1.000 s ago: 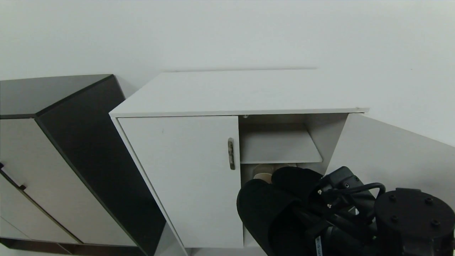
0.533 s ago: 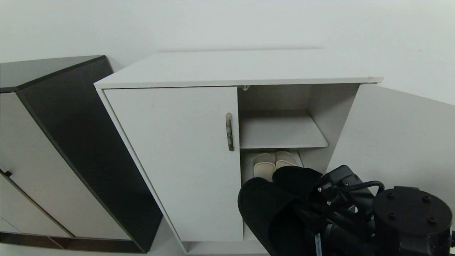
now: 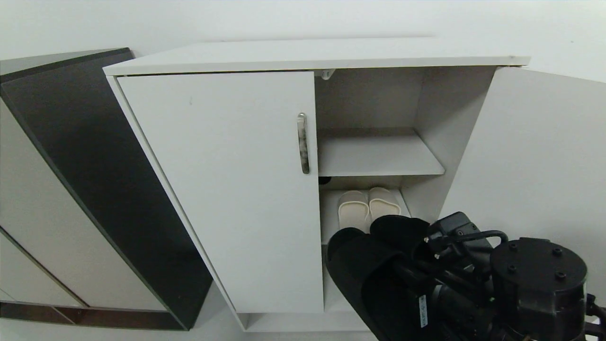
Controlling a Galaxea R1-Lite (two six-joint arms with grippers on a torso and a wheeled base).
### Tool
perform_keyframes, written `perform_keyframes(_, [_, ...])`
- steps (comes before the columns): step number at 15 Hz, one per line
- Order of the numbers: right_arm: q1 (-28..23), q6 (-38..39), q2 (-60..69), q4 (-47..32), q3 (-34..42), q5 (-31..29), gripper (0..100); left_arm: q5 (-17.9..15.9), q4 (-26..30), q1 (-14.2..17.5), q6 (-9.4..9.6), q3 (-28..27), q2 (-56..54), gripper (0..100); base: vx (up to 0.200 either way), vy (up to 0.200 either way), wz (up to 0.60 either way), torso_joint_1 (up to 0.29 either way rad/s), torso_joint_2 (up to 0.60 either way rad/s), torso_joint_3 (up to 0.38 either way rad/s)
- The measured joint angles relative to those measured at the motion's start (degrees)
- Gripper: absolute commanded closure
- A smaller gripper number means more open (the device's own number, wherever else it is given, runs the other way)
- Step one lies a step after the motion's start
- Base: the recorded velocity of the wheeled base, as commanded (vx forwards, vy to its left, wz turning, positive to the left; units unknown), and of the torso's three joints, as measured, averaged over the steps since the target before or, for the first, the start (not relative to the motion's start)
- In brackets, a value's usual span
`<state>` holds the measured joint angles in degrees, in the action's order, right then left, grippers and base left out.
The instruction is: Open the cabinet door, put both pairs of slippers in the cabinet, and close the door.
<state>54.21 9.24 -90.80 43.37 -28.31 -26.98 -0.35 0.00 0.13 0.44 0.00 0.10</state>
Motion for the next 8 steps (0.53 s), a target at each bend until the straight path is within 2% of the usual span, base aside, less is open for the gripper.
perform_keyframes(4, [-0.4, 0.0, -1.6, 0.3, -1.6, -5.7, 100, 0.0, 0.0, 0.0, 0.00, 0.0, 0.0, 100, 0.000, 0.000, 0.00, 0.000, 0.00, 0.000])
perform_keyframes(6, [-0.1, 0.7, -2.8, -0.3, -6.2, -9.8, 100, 0.0, 0.0, 0.0, 0.00, 0.0, 0.0, 100, 0.000, 0.000, 0.00, 0.000, 0.00, 0.000])
perform_keyframes(8, [0.1, 1.1, -4.2, -5.5, -14.1, -16.9, 100, 0.0, 0.0, 0.0, 0.00, 0.0, 0.0, 100, 0.000, 0.000, 0.00, 0.000, 0.00, 0.000])
